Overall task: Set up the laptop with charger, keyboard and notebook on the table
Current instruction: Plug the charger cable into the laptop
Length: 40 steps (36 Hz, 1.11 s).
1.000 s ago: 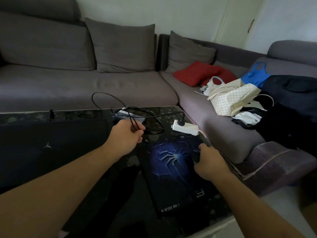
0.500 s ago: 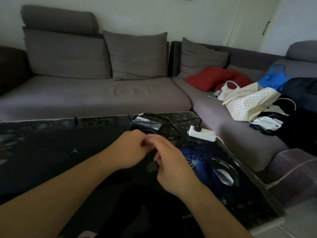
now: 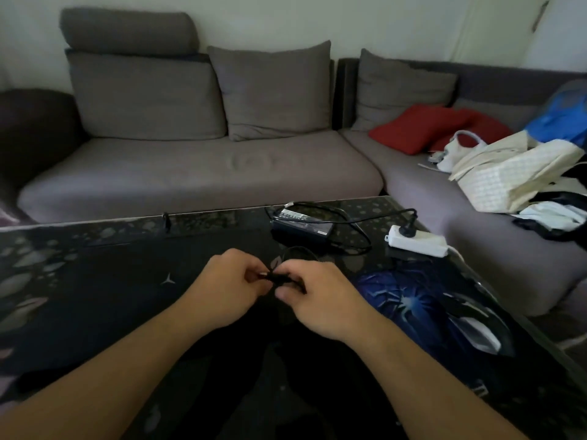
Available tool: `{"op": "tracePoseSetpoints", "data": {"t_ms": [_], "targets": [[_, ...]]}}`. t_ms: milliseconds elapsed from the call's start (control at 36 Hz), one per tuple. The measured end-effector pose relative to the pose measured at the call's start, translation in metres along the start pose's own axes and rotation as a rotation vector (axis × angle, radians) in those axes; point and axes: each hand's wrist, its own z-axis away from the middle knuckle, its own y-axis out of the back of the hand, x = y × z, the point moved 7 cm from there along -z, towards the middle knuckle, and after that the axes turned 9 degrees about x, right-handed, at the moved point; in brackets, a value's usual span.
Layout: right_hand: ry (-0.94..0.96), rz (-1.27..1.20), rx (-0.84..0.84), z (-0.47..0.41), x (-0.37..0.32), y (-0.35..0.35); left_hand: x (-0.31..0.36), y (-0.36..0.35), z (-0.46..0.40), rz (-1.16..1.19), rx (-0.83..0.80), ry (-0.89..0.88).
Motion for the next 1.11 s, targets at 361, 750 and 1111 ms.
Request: {"op": "tracePoseSetpoints", "data": {"t_ms": [361,750,1111], "targets": [[-0.327,-0.153,0.23,-0.08,0.085,-0.039,-0.02,-0.029,-0.071,-0.102,0.11,-0.006],[-0.161,-0.065,0.214,-0.1,0.088,-0.04,-0.056,-0.032,-0.135,-0.416,0.045,0.164],[-0.184,-0.191,0.227,-0.104,0.091,-0.051,-0.052,-0.039,-0.153,-0.323,0.021,0.203]]}}
